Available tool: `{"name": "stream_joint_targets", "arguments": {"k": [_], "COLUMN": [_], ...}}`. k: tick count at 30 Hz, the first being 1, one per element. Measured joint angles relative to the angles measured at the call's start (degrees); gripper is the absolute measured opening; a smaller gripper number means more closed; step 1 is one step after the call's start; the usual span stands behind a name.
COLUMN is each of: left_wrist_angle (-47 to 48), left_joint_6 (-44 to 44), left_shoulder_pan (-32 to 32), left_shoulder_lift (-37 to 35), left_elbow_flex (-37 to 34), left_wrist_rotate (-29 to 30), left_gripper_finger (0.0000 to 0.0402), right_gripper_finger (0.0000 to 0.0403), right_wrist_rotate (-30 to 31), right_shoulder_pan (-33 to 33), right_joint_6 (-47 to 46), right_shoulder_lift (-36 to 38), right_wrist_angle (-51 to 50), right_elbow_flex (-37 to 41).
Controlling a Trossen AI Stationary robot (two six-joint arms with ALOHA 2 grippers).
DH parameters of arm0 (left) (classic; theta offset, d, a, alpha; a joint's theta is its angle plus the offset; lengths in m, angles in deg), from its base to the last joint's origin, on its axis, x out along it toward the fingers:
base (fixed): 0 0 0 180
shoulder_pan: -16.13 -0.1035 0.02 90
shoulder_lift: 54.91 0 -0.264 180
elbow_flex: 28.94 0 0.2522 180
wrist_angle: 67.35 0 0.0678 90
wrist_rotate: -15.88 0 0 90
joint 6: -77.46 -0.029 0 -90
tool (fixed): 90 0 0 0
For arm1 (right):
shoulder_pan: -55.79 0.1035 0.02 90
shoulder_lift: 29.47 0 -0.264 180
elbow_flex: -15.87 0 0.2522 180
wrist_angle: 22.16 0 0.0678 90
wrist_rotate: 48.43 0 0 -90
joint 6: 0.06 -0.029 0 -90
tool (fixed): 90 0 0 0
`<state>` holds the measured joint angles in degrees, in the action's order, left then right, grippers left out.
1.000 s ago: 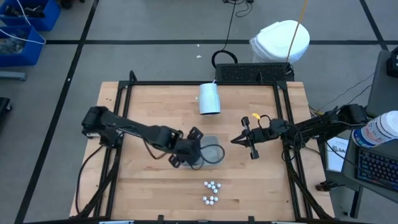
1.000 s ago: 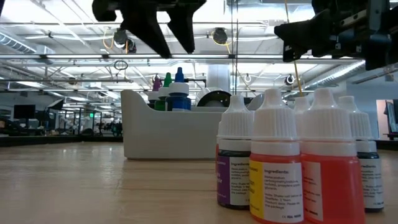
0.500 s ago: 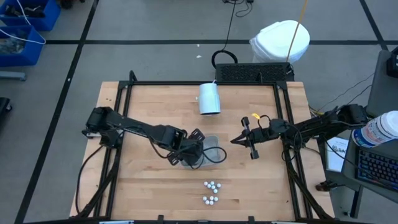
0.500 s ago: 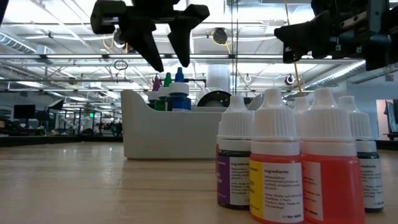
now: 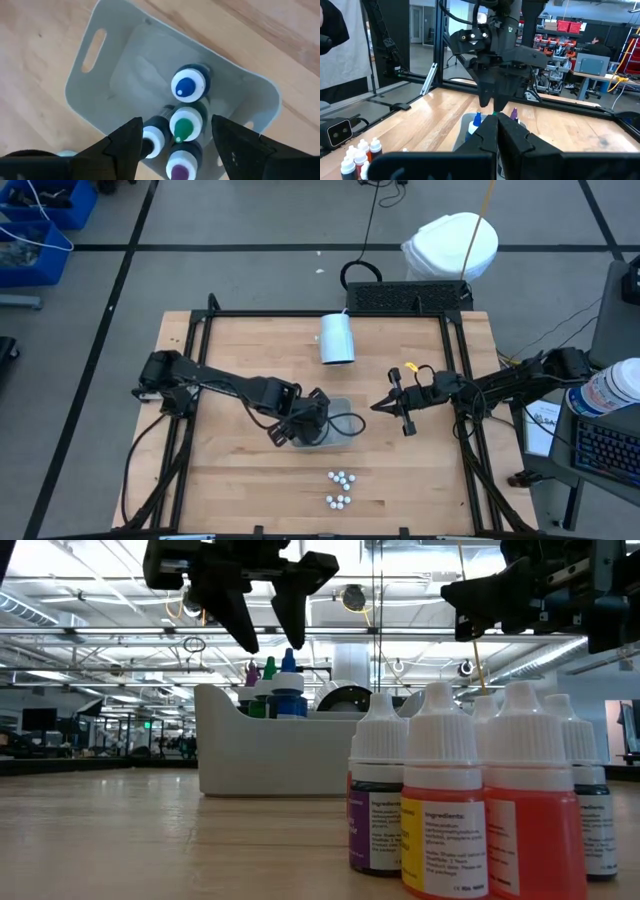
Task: Pick & Place food coloring
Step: Adjust the large green food coloring bottle on the gray bin
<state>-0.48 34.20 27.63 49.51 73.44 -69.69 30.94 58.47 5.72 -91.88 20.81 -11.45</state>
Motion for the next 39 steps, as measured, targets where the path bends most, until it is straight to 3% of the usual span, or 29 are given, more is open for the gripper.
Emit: {"name": "stream_joint_targets", "arguments": {"k": [39], "left_wrist_angle": [0.7], "left_joint_6": [-3.6], "left_shoulder_pan": [-1.0], "left_shoulder_lift": [5.4], "left_elbow_flex": [-0.1], "left_wrist_rotate": [-1.4], "left_gripper_finger": [0.0225], "right_gripper_finger": [0.0], "right_wrist_rotate": [0.0], "right_shoulder_pan": [0.0], "right_joint_6": [-0.3], "right_shoulder_lift": [0.0], "right_wrist_angle": [-0.3], "right_elbow_flex": [0.0]}}
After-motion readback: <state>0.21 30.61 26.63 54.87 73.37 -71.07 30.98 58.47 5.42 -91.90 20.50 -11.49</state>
